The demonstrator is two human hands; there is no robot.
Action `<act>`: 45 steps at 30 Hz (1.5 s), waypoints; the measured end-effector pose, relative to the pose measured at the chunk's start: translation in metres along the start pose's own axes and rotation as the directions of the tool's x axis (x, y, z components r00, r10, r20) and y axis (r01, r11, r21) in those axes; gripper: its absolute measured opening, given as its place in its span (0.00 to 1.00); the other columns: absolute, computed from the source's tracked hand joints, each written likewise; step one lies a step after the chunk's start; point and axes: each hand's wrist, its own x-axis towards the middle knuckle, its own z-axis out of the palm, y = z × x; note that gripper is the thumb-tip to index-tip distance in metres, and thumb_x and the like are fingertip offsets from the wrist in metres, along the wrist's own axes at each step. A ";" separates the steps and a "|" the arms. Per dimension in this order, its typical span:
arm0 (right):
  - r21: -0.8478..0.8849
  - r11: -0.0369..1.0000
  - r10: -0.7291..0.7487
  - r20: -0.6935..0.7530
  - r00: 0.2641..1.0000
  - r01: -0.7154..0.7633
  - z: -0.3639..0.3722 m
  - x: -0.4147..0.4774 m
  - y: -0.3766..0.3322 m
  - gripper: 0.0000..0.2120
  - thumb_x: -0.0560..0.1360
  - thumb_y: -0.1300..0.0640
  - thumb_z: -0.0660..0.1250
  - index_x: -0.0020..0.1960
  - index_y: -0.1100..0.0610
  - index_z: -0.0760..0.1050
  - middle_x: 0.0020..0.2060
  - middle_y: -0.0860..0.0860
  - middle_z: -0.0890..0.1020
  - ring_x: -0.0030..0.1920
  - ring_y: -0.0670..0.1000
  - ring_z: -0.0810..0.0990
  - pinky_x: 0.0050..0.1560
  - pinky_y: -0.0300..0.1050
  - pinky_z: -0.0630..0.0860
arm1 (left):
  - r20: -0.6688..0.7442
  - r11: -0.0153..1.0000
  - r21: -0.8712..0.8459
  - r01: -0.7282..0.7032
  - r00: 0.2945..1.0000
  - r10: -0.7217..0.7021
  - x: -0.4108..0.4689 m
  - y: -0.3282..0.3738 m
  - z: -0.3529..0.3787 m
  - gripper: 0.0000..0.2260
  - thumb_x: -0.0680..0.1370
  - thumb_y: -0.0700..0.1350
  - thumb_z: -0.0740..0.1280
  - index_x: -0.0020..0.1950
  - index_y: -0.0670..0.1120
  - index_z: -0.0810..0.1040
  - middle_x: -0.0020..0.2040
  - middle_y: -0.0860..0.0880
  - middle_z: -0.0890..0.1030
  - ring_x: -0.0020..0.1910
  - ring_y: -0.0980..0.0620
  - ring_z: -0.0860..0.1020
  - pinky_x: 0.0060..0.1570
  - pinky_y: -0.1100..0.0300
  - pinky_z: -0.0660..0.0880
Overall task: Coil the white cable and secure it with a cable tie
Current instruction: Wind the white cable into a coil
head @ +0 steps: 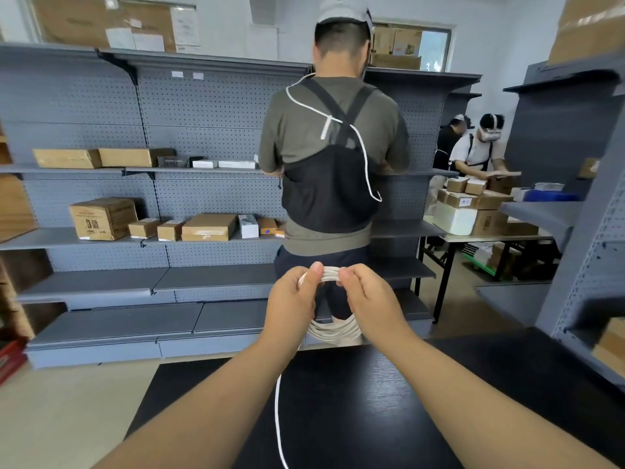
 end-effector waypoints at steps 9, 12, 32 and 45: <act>-0.283 0.935 -0.246 -0.077 0.966 0.215 0.015 -0.005 0.000 0.20 0.78 0.44 0.55 0.45 0.60 0.73 0.33 0.49 0.74 0.34 0.50 0.73 0.33 0.41 0.66 | -0.299 0.992 -0.108 0.070 0.949 -0.100 -0.009 -0.004 0.013 0.27 0.82 0.52 0.51 0.34 0.33 0.71 0.28 0.44 0.70 0.30 0.49 0.68 0.34 0.55 0.65; -0.339 0.902 -0.304 -0.061 0.951 0.266 0.015 -0.006 0.005 0.29 0.74 0.38 0.47 0.43 0.61 0.74 0.32 0.51 0.75 0.31 0.51 0.73 0.29 0.40 0.65 | -0.194 0.977 -0.162 0.141 0.966 -0.172 -0.009 -0.006 0.009 0.27 0.82 0.51 0.51 0.28 0.40 0.70 0.20 0.52 0.70 0.24 0.53 0.67 0.27 0.62 0.66; -0.142 0.984 -0.114 -0.011 0.993 0.112 0.006 -0.007 0.005 0.11 0.78 0.51 0.59 0.43 0.57 0.72 0.30 0.43 0.71 0.32 0.42 0.70 0.34 0.35 0.66 | -0.038 0.982 -0.073 0.173 0.984 -0.177 -0.006 0.003 -0.002 0.24 0.82 0.52 0.51 0.29 0.44 0.70 0.23 0.49 0.68 0.23 0.55 0.67 0.25 0.64 0.66; 0.009 0.998 0.056 -0.176 0.983 -0.056 0.012 -0.003 0.003 0.16 0.79 0.49 0.56 0.44 0.60 0.75 0.35 0.50 0.77 0.37 0.46 0.73 0.36 0.32 0.67 | -0.220 0.999 0.025 0.049 0.975 -0.042 -0.012 -0.002 0.012 0.22 0.81 0.53 0.50 0.32 0.44 0.69 0.28 0.48 0.70 0.30 0.50 0.70 0.34 0.57 0.66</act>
